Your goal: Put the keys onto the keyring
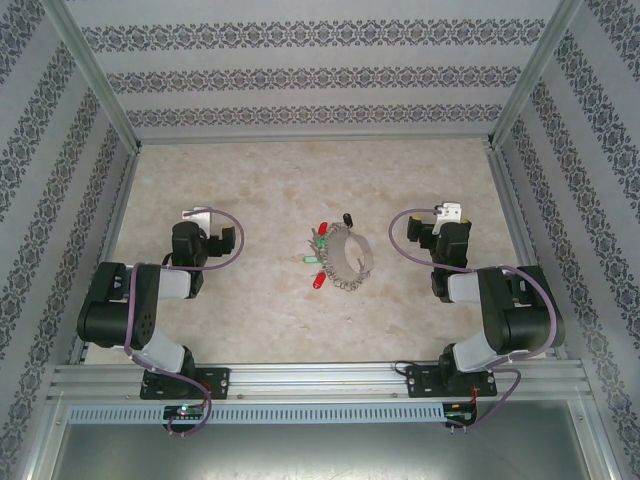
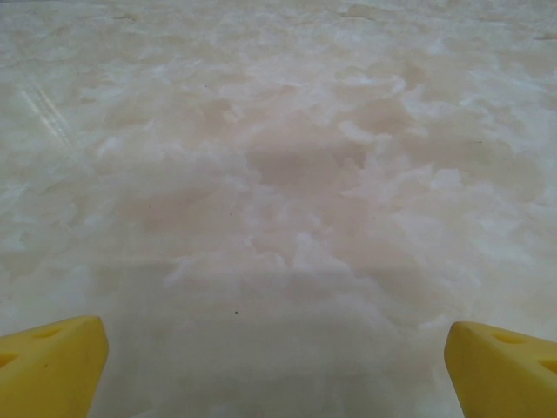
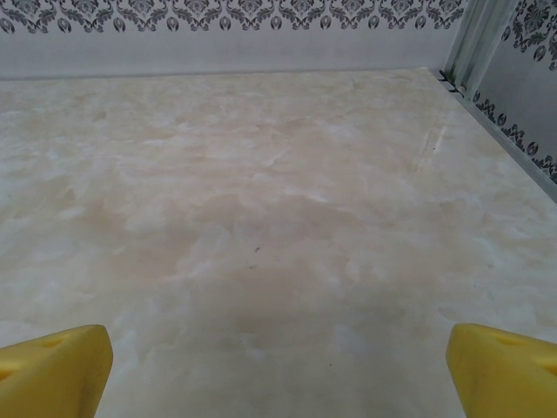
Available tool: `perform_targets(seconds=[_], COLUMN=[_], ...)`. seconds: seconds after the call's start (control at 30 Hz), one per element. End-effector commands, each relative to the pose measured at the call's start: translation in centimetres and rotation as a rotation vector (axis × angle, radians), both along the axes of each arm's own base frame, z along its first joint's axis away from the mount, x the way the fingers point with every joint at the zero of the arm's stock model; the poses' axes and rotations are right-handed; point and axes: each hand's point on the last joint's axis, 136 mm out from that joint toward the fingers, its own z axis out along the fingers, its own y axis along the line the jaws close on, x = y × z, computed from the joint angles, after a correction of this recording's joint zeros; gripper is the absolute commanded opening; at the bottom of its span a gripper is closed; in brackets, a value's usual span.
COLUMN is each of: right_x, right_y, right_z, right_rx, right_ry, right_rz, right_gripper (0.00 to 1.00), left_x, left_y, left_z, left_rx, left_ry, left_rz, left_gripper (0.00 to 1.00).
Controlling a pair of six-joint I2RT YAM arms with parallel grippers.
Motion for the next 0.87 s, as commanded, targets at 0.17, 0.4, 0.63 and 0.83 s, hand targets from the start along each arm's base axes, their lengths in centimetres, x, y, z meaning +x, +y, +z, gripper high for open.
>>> perform_targets(seconds=[0.17, 0.4, 0.63, 0.83], right_x=[0.37, 0.58, 0.60, 0.44], right_y=[-0.05, 0.02, 0.03, 0.06], right_z=[1.02, 0.94, 0.97, 0.99], right_rx=[-0.013, -0.003, -0.002, -0.002], right_ry=[-0.029, -0.020, -0.021, -0.026], right_rz=[-0.010, 0.001, 0.003, 0.006], right_gripper=[0.98, 0.98, 0.98, 0.98], left_x=[0.59, 0.62, 0.64, 0.65], left_y=[0.25, 0.26, 0.22, 0.24], left_z=[1.30, 1.36, 1.34, 1.32], left_rx=[-0.006, -0.006, -0.006, -0.006], left_ry=[-0.061, -0.061, -0.060, -0.059], left_rz=[0.000, 0.000, -0.001, 0.000], left_gripper=[1.00, 1.00, 1.00, 1.00])
